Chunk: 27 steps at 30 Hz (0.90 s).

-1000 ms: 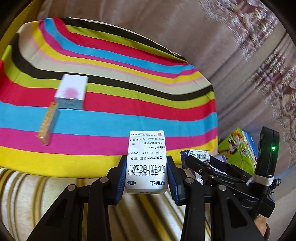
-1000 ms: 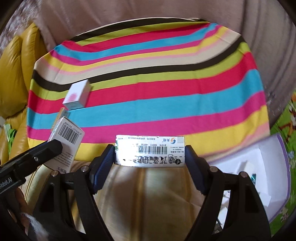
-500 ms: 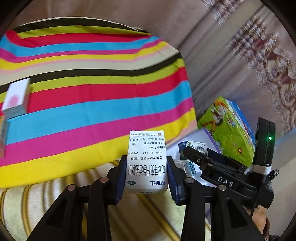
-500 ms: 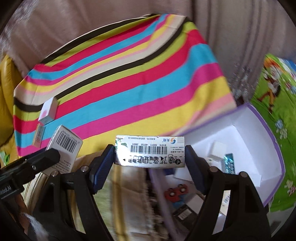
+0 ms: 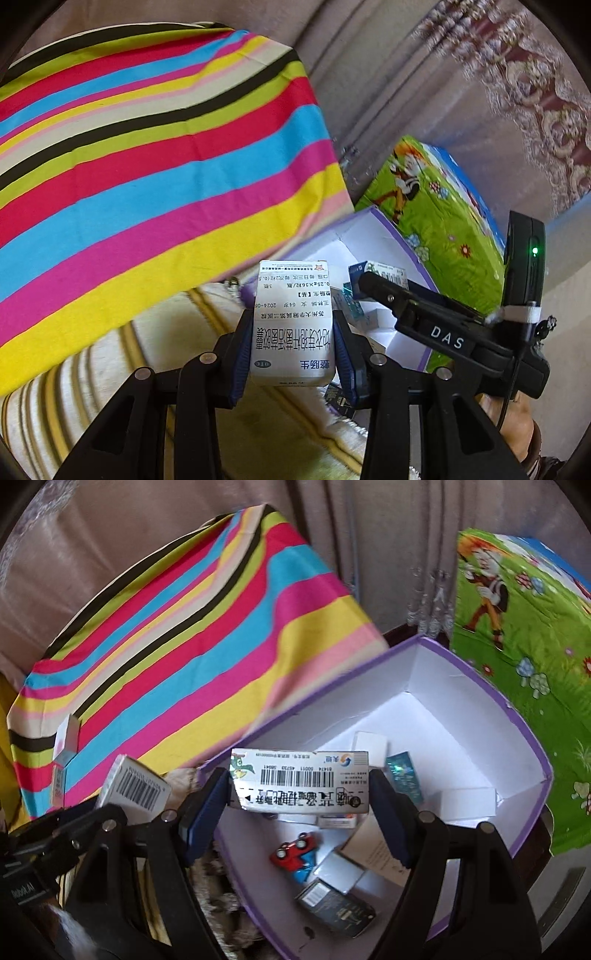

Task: Organize rigid objects
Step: 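Lift both held boxes and carry them over the storage box, then open both tools to release the boxes into the storage box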

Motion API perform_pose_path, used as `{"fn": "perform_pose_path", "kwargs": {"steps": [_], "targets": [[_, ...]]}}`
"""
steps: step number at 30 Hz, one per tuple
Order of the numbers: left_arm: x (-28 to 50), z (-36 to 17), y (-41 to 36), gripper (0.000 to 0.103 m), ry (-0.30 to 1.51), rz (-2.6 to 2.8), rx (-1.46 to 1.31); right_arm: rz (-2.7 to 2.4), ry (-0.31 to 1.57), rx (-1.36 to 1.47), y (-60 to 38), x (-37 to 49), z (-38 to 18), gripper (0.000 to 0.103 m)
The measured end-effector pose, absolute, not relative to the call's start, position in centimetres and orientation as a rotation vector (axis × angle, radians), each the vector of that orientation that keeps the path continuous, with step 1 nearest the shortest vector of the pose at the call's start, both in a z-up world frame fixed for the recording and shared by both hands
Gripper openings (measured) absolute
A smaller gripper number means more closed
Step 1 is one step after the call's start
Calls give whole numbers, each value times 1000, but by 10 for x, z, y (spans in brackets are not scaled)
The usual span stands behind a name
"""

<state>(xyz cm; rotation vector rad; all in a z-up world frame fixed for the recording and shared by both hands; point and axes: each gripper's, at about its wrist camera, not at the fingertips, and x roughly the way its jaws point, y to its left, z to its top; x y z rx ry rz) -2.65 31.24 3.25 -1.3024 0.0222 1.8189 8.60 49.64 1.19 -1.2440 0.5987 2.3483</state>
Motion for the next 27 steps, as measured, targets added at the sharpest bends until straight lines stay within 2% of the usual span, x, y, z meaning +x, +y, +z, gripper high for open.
{"fn": "perform_pose_path", "kwargs": {"steps": [7,12,21,25,27], "targets": [[-15,27,338,41,78,1773,-1313,2297,574,-1225,519,94,8,78],[-9,25,347,41,103,1752,-1317,2266,490,-1236,523,104,3,78],[-8,16,354,43,111,1714,-1354,2246,476,-1242,527,113,0,78],[-11,16,352,51,89,1719,-1364,2254,452,-1249,523,109,3,79],[-12,15,350,52,78,1722,-1368,2252,449,-1252,522,109,3,79]]}}
